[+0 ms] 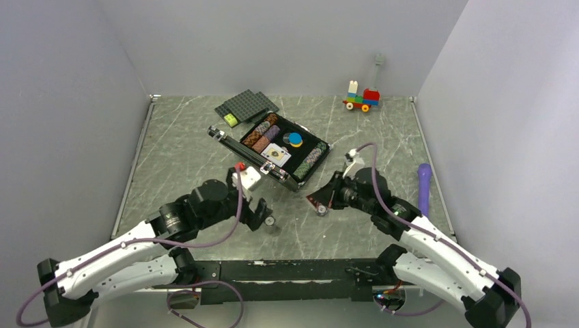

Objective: Pack up texas hold em set

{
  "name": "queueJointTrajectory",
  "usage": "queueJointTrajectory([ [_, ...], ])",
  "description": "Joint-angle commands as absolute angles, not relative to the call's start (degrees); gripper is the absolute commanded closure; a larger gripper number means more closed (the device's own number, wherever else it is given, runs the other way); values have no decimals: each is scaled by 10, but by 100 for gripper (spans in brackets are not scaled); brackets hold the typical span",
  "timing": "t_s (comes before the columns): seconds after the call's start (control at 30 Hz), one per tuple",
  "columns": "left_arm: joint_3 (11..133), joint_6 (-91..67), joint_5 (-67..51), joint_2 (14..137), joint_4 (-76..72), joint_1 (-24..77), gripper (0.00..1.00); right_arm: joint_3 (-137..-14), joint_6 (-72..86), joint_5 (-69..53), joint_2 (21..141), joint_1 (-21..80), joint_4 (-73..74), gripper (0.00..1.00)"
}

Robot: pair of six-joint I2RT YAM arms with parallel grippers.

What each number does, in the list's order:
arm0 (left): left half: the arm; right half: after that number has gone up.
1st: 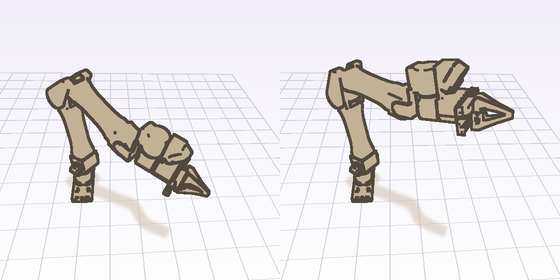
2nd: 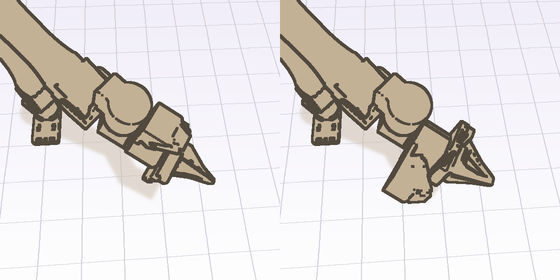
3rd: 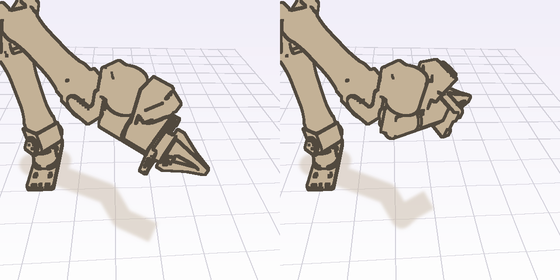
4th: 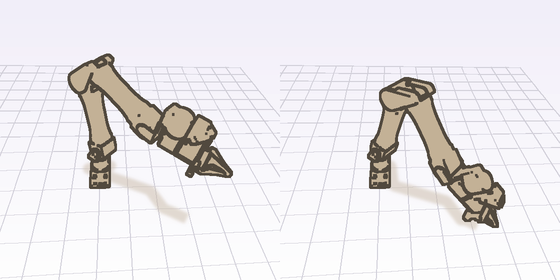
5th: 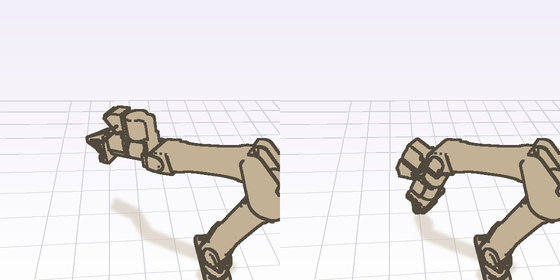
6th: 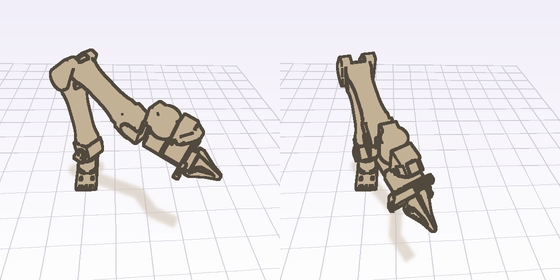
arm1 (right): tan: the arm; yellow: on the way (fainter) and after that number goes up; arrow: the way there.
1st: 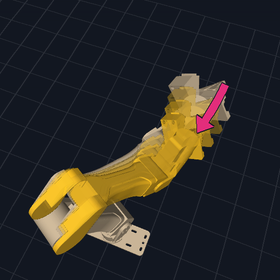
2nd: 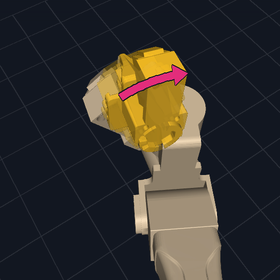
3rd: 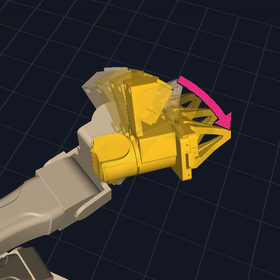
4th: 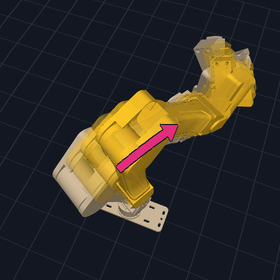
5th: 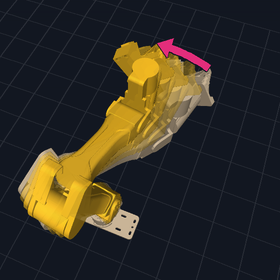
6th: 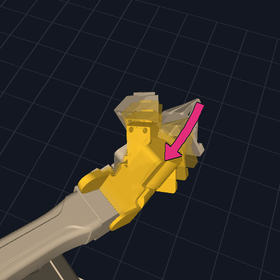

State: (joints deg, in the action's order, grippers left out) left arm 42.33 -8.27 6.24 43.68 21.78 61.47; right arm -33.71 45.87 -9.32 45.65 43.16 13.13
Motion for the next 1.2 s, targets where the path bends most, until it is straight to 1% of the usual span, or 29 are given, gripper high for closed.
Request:
queueJointTrajectory([
  [0.0,422,-110,46,411,273,515,1,-380,370,-82,431,328,223,100],
  [0.13,440,-100,35,400,304,432,1,-408,306,-93,463,238,209,100],
  [0.27,465,-78,19,412,332,349,0,-422,300,-169,547,166,84,100],
  [0.37,456,-61,9,403,314,299,1,-462,304,-205,643,158,-10,100],
  [0.5,432,-52,20,383,292,260,1,-537,307,-256,782,158,-79,100],
  [0.7,434,-59,113,399,317,256,1,-645,320,-300,972,166,-134,100],
  [0.8,439,-58,124,409,325,256,1,-695,321,-313,1046,181,-138,100],
  [1.03,431,-51,121,403,311,255,1,-756,335,-319,1152,203,-179,100],
  [1.17,427,-46,135,399,304,255,1,-801,331,-283,1202,205,-164,100],
])
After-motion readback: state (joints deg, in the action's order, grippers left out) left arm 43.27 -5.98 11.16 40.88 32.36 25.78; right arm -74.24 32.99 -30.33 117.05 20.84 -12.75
